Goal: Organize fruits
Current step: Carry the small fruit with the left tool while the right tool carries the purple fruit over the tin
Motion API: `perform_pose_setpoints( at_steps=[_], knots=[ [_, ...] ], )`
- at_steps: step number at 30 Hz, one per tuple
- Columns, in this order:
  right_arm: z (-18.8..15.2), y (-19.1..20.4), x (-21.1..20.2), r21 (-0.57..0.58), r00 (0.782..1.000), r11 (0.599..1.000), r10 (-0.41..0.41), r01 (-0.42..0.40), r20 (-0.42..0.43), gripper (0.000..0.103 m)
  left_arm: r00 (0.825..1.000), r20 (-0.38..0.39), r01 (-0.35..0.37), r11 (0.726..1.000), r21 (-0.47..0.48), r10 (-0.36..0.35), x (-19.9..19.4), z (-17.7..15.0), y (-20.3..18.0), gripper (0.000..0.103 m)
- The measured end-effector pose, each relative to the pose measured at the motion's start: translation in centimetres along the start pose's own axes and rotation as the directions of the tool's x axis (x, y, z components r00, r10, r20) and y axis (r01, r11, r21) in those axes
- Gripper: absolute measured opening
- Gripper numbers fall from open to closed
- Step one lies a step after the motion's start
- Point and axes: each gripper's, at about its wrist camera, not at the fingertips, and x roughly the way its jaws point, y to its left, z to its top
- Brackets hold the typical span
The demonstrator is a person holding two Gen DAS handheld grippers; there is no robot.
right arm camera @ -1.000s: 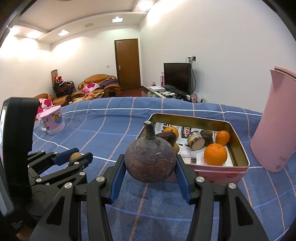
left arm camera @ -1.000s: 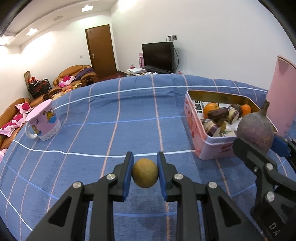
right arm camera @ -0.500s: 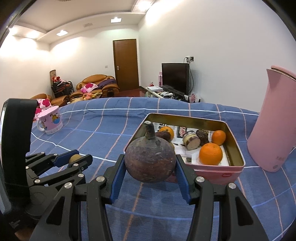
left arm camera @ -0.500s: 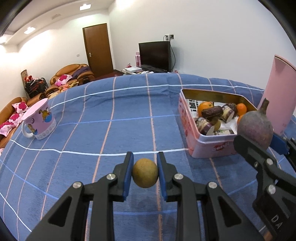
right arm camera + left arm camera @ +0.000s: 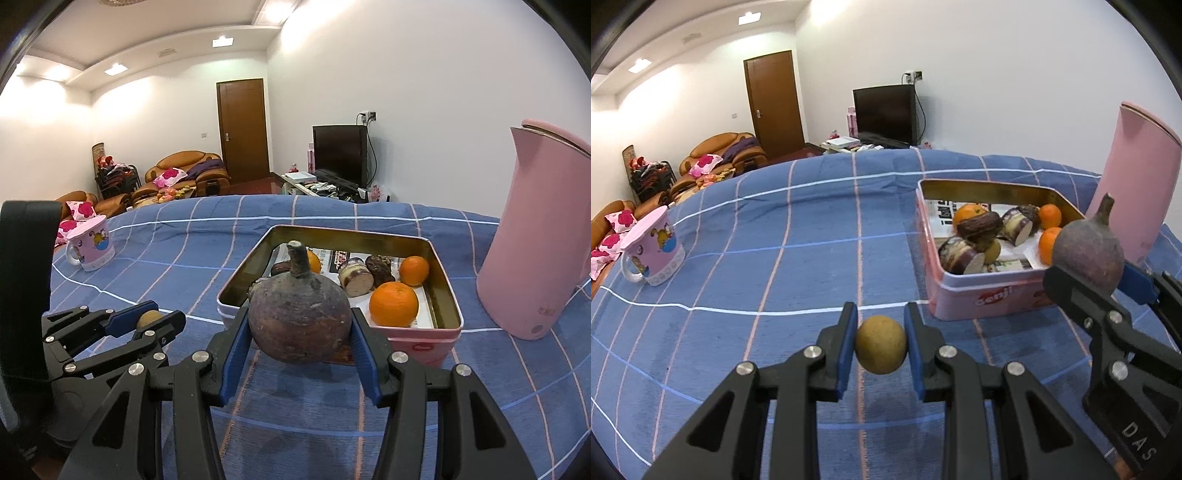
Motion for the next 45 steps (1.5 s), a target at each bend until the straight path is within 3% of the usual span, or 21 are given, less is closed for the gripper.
perform_pose_setpoints(
  at_steps=[26, 45],
  knots=[
    [0.0, -1.0, -0.1, 0.012, 1.000, 1.000, -0.020, 0.020, 0.001, 0.054, 1.000, 0.002, 0.012, 1.000, 0.012, -0.012, 0.1, 0.1, -0.7, 0.028],
    [0.0, -4.2, -0.6, 0.047, 0.997, 0.996, -0.072, 0.072, 0.012, 0.054, 0.998, 0.002, 0.056, 0.998, 0.043, -0.056, 0.5, 0.6, -3.4, 0.028]
  ],
)
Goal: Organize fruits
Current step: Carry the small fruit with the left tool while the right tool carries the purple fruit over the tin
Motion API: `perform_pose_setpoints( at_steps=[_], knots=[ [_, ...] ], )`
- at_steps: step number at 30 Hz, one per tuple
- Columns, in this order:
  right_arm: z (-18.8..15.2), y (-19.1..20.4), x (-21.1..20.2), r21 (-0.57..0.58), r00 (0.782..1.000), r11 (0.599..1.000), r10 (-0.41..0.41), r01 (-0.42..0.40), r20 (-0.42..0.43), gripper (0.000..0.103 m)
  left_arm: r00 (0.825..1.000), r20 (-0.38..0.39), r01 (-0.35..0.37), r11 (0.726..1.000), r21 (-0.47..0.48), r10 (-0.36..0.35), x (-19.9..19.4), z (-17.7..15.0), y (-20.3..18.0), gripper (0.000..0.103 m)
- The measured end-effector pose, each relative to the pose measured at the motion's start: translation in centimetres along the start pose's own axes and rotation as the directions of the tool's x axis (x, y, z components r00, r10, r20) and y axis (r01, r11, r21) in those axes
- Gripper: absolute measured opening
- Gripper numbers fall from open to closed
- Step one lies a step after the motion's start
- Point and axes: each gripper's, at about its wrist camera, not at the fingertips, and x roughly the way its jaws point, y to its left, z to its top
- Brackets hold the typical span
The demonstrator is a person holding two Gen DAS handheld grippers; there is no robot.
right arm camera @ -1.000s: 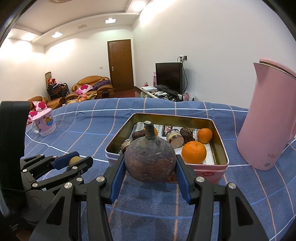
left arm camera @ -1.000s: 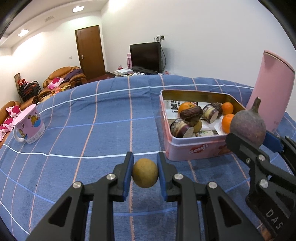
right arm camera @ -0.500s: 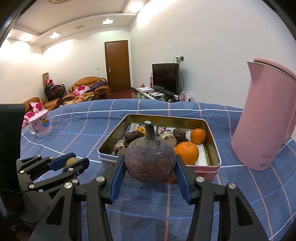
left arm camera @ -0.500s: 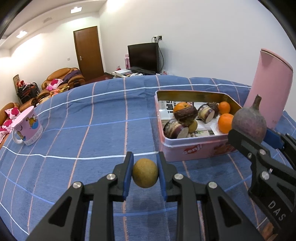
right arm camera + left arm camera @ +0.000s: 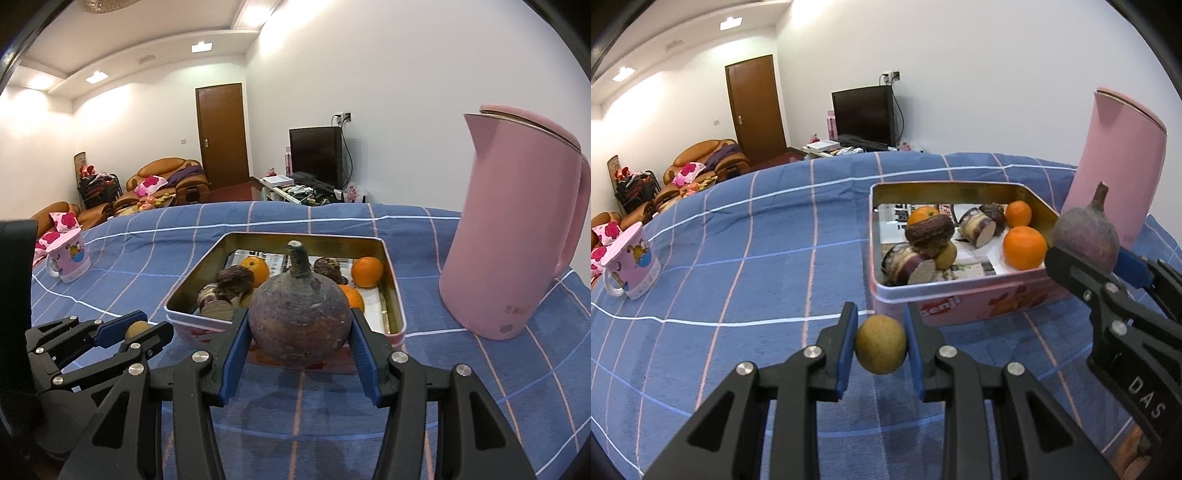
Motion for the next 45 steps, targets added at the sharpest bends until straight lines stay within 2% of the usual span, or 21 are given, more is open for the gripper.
perform_pose_setpoints(
  at_steps=[8, 13, 18, 28, 37, 45],
  knots=[
    [0.2, -1.3, 0.1, 0.018, 1.000, 1.000, -0.019, 0.019, 0.004, 0.054, 1.000, -0.003, 0.011, 1.000, 0.001, -0.010, 0.0, 0.2, -0.2, 0.028],
    [0.5, -2.1, -0.2, 0.020, 0.999, 0.999, -0.042, 0.042, 0.019, 0.054, 0.999, 0.020, 0.045, 0.999, -0.007, -0.045, -0.4, 0.4, -0.3, 0.028],
    [0.7, -3.6, -0.4, 0.039, 0.996, 0.996, -0.076, 0.075, 0.035, 0.054, 0.996, 0.048, 0.080, 0.997, -0.019, -0.079, -0.6, 1.4, -0.4, 0.028],
    [1.4, -6.4, -0.1, 0.092, 0.991, 0.989, -0.124, 0.119, 0.041, 0.054, 0.989, 0.043, 0.140, 0.990, -0.031, -0.138, 1.4, 4.2, -2.7, 0.028],
    [2.7, -7.2, 0.6, 0.086, 0.983, 0.983, -0.167, 0.161, 0.076, 0.054, 0.989, 0.042, 0.141, 0.990, -0.029, -0.140, 3.8, 6.6, -5.1, 0.028],
    [4.0, -7.2, 2.5, 0.076, 0.980, 0.981, -0.184, 0.179, 0.075, 0.054, 0.991, 0.041, 0.130, 0.991, -0.026, -0.128, 5.1, 7.1, -5.1, 0.028]
  ],
)
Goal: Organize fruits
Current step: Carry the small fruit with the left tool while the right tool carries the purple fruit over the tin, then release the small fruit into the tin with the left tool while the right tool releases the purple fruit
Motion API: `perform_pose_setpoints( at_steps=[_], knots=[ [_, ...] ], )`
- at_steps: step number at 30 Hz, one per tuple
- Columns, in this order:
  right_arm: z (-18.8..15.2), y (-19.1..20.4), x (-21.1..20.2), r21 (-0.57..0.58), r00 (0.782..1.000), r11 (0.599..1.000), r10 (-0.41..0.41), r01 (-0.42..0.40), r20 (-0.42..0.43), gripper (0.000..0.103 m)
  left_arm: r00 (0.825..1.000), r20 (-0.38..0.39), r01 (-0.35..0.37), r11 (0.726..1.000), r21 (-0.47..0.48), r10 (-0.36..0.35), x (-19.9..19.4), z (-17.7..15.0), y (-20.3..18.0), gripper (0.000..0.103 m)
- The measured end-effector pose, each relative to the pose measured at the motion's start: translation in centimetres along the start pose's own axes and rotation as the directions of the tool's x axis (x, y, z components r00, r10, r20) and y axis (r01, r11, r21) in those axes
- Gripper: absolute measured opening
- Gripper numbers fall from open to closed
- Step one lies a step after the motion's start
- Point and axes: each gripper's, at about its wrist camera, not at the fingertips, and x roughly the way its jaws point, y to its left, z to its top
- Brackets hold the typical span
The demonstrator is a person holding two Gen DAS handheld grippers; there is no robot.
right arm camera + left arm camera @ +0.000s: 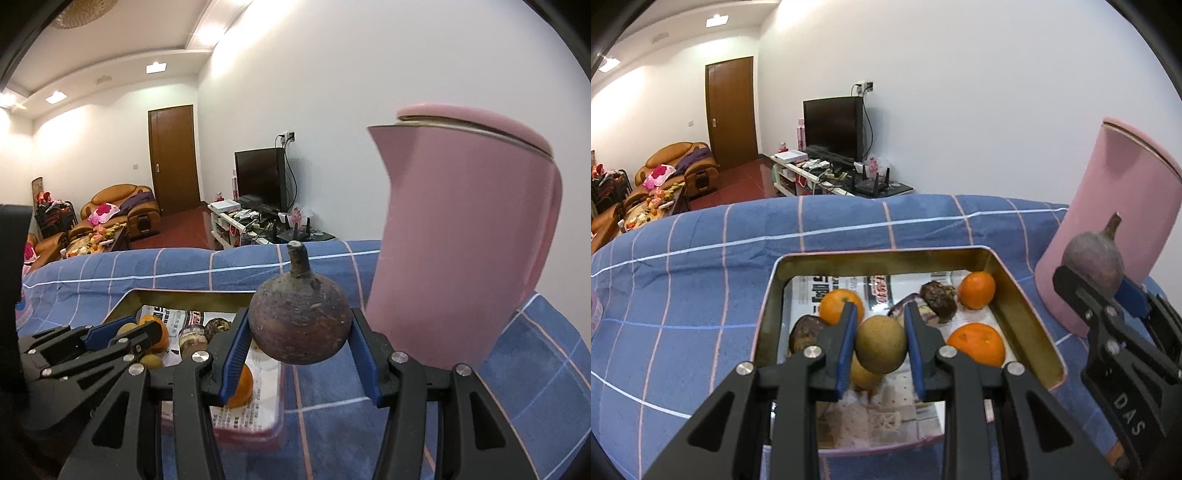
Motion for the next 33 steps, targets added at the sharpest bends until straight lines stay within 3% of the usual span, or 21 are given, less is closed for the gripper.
perform_pose_setpoints(
  at_steps=[13, 33],
  knots=[
    [1.8, 2.0, 4.3, 0.033, 0.998, 0.998, 0.048, -0.047, -0.044, 0.054, 0.999, -0.029, -0.017, 1.000, -0.011, 0.017, 1.6, -0.2, 1.0, 0.028],
    [1.2, 4.1, 7.2, 0.004, 0.982, 0.992, 0.128, -0.129, -0.141, 0.054, 0.998, -0.067, -0.014, 1.000, 0.002, 0.015, 2.9, -0.1, 0.1, 0.028]
  ],
)
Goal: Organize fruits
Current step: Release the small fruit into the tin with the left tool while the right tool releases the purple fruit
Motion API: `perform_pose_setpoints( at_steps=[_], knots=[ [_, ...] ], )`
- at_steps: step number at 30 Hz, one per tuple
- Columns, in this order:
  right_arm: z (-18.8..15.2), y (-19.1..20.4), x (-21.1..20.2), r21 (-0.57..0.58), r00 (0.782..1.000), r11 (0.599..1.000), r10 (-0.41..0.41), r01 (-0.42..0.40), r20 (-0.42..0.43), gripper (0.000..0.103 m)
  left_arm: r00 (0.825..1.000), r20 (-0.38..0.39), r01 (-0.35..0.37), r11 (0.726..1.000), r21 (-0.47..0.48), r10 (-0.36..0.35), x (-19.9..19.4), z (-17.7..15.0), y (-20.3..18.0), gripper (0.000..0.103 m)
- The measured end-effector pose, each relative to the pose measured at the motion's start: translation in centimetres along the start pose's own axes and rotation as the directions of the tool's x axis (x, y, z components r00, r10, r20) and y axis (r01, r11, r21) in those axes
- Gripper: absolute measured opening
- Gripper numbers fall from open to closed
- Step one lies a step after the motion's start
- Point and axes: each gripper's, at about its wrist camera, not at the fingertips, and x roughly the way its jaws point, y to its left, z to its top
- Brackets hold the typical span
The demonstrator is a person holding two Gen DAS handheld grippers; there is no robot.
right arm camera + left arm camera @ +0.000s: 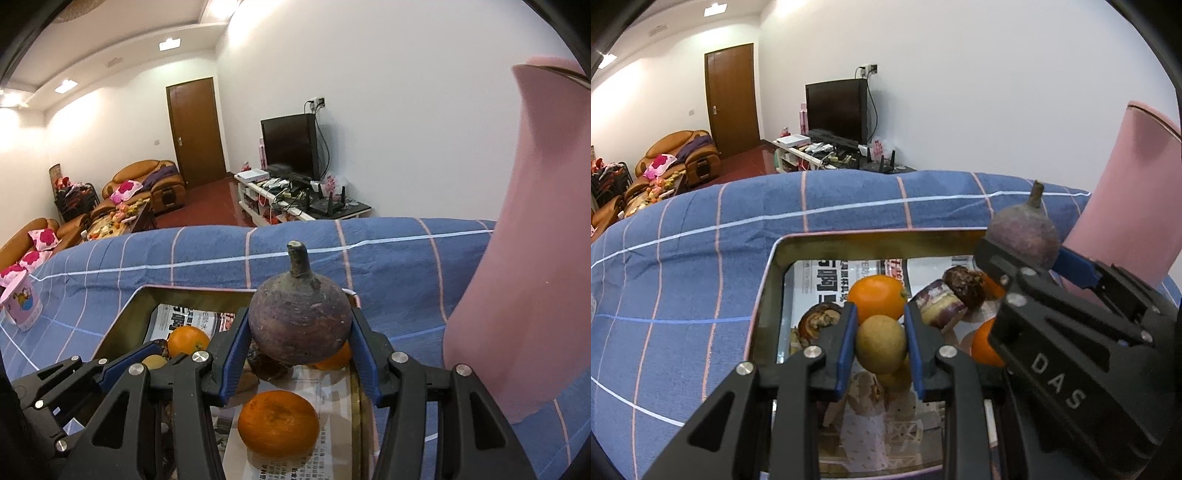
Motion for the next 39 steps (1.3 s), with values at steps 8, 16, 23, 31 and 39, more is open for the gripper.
perform_pose_setpoints(
  at_steps=[8, 16, 23, 31, 39],
  knots=[
    [0.2, 0.3, 1.3, 0.002, 0.998, 0.999, 0.047, -0.047, -0.043, 0.054, 1.000, -0.007, -0.002, 1.000, 0.007, 0.002, 0.3, 0.1, -0.3, 0.028],
    [0.0, 0.4, 1.7, 0.009, 0.996, 0.997, 0.071, -0.071, -0.059, 0.054, 1.000, -0.006, -0.006, 1.000, 0.018, 0.006, 0.4, 0.2, -0.5, 0.028],
    [-0.3, 0.1, 1.5, 0.037, 0.993, 0.993, 0.111, -0.109, -0.051, 0.056, 1.000, -0.018, -0.004, 1.000, 0.010, 0.004, 0.5, 0.0, -0.3, 0.028],
    [-0.1, -0.5, 0.6, 0.066, 0.992, 0.990, 0.126, -0.126, 0.011, 0.075, 0.999, 0.023, -0.026, 1.000, 0.010, 0.026, -0.3, 0.1, -0.4, 0.084],
    [-0.5, -0.7, -1.3, 0.081, 0.990, 0.990, 0.113, -0.120, 0.086, 0.076, 0.993, 0.118, -0.006, 1.000, 0.024, 0.003, -2.7, -0.6, -0.7, 0.103]
  ],
)
